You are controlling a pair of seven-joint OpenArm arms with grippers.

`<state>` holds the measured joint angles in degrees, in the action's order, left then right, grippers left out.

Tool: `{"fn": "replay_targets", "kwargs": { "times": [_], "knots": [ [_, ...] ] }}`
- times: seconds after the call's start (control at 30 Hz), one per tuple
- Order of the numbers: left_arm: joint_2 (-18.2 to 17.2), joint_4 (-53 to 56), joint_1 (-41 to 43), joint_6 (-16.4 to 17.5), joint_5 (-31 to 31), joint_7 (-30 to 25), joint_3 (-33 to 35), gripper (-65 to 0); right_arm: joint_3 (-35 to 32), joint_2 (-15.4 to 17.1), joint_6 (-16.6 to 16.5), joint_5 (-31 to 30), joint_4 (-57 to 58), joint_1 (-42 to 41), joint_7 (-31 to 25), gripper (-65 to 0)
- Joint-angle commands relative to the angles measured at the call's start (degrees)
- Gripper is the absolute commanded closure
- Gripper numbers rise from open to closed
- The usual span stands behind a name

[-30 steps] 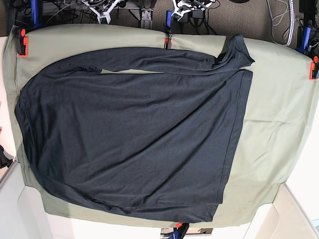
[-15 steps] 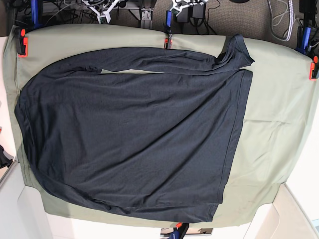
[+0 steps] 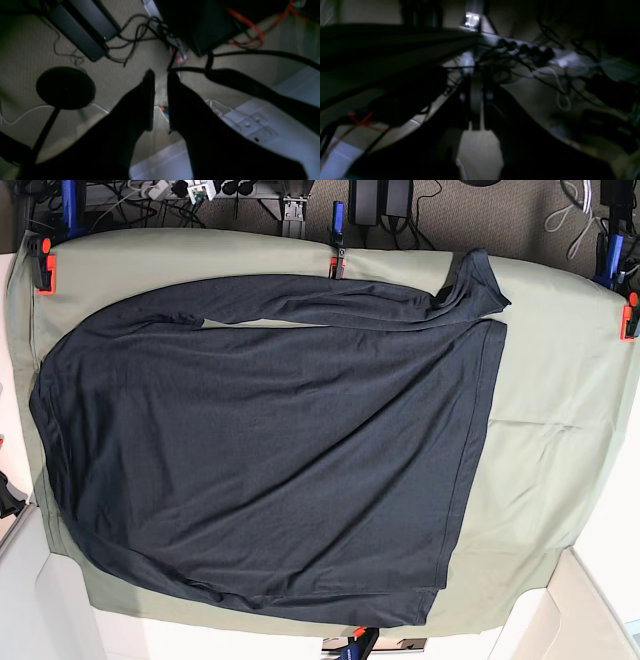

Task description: Fold the T-shirt properly

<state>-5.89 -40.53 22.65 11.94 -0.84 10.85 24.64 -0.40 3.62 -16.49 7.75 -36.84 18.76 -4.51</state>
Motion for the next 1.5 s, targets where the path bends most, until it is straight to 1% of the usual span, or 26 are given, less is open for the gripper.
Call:
{"fn": "replay_targets", "kwargs": {
  "times": [0.0, 0.1, 0.13, 0.2, 0.27, 0.37, 0.43, 0.5, 0.57, 0.67, 0.77, 0.8, 0.87, 0.97, 1.0, 1.03, 1.07, 1.1, 1.17, 1.2, 1.23, 1.27, 1.47],
  "knots": [
    [-0.2, -2.25, 1.66, 0.28, -0.22, -0.33, -1.57, -12.5, 0.0, 0.7, -1.42, -0.22, -2.19, 1.62, -0.66, -1.7],
    [-0.48, -7.8, 5.29, 0.33, -0.22, -0.33, -7.91, -12.6, 0.0, 2.14, -3.72, -0.28, -7.89, 4.94, -0.46, -1.7],
    [-0.63, -9.88, 6.47, 1.22, -0.24, -0.31, -10.01, -12.6, 0.0, 2.58, -4.74, -0.63, -9.97, 6.12, -0.09, -1.7],
    [-0.96, -14.47, 9.07, 4.2, -0.24, -0.31, -13.88, -12.6, 0.0, 3.48, -6.29, -3.15, -14.4, 8.66, 0.83, -1.7],
    [-1.33, -19.37, 11.85, 6.56, -0.5, -0.26, -17.4, -12.6, 0.02, 4.35, -6.67, -6.43, -19.58, 11.56, 2.36, -1.7],
    [-2.25, -27.61, 16.39, 10.56, -4.7, 0.68, -21.7, -12.6, 0.02, 5.84, -6.67, -10.03, -28.76, 16.37, 5.14, -1.7],
    [-2.58, -33.46, 19.47, 11.96, -6.97, 2.16, -24.22, -12.6, 0.02, 6.91, -6.69, -11.69, -35.45, 19.65, 6.1, -1.7],
    [-2.58, -39.23, 22.29, 13.57, -7.58, 3.91, -27.06, -12.6, 0.02, 8.0, -6.67, -12.31, -42.03, 22.75, 6.08, -1.7],
    [-2.58, -44.59, 24.76, 16.22, -8.28, 4.85, -30.03, -12.6, 0.2, 8.87, -6.67, -12.28, -48.33, 25.35, 6.1, -1.7],
    [-2.58, -51.67, 28.0, 22.29, -12.24, 4.85, -34.62, -12.6, 1.62, 9.09, -6.64, -12.66, -56.96, 28.33, 7.61, -1.7],
    [-2.62, -57.51, 30.14, 27.1, -17.27, 4.87, -39.3, -12.6, 4.09, 9.07, -6.36, -18.73, -64.11, 29.33, 12.76, -1.7],
    [-2.75, -59.23, 30.75, 28.06, -18.73, 4.87, -40.81, -12.6, 5.25, 9.07, -6.03, -20.96, -66.31, 29.33, 14.99, -1.7],
    [-3.37, -62.18, 31.87, 28.06, -21.84, 5.22, -43.56, -12.6, 8.15, 9.05, -5.14, -24.72, -70.27, 29.29, 18.21, -1.7],
    [-5.16, -65.18, 32.94, 28.06, -26.8, 7.34, -47.01, -12.6, 13.51, 9.05, -4.04, -28.98, -74.75, 28.7, 20.09, -1.8],
    [-5.81, -65.75, 32.96, 28.06, -28.02, 8.26, -48.02, -12.6, 15.41, 9.05, -3.63, -30.53, -75.67, 28.09, 21.46, -2.8],
    [-6.56, -66.23, 32.92, 28.06, -29.27, 9.29, -49.07, -12.7, 17.35, 9.05, -2.99, -32.11, -76.24, 27.06, 23.1, -5.5],
    [-7.23, -66.6, 32.92, 28.06, -30.47, 9.68, -50.07, -14.3, 19.23, 9.05, -2.12, -33.68, -76.3, 25.7, 25.03, -9.8],
    [-7.85, -66.79, 32.94, 28.06, -31.71, 10.03, -51.1, -18.0, 20.94, 9.05, -0.9, -34.99, -76.24, 24.22, 27.21, -15.0],
    [-9.11, -66.82, 32.92, 28.06, -34.45, 10.03, -53.2, -29.1, 23.89, 9.07, 1.33, -36.92, -76.13, 21.29, 30.05, -25.3],
    [-9.66, -66.82, 32.92, 28.06, -35.67, 10.01, -54.16, -34.2, 24.98, 9.07, 1.81, -37.4, -76.13, 19.87, 30.42, -29.1],
    [-10.23, -66.82, 32.92, 28.06, -36.85, 10.03, -55.04, -37.7, 25.79, 9.09, 1.84, -37.38, -76.08, 18.6, 30.47, -31.5],
    [-10.75, -66.82, 32.92, 28.06, -37.97, 10.03, -55.8, -39.0, 26.18, 9.14, 1.86, -37.35, -76.04, 17.33, 30.47, -31.9],
    [-13.53, -66.88, 32.83, 28.06, -41.44, 10.08, -59.65, -39.1, 26.27, 10.4, 1.77, -37.38, -72.15, 10.16, 30.45, -31.9]
  ]
}}
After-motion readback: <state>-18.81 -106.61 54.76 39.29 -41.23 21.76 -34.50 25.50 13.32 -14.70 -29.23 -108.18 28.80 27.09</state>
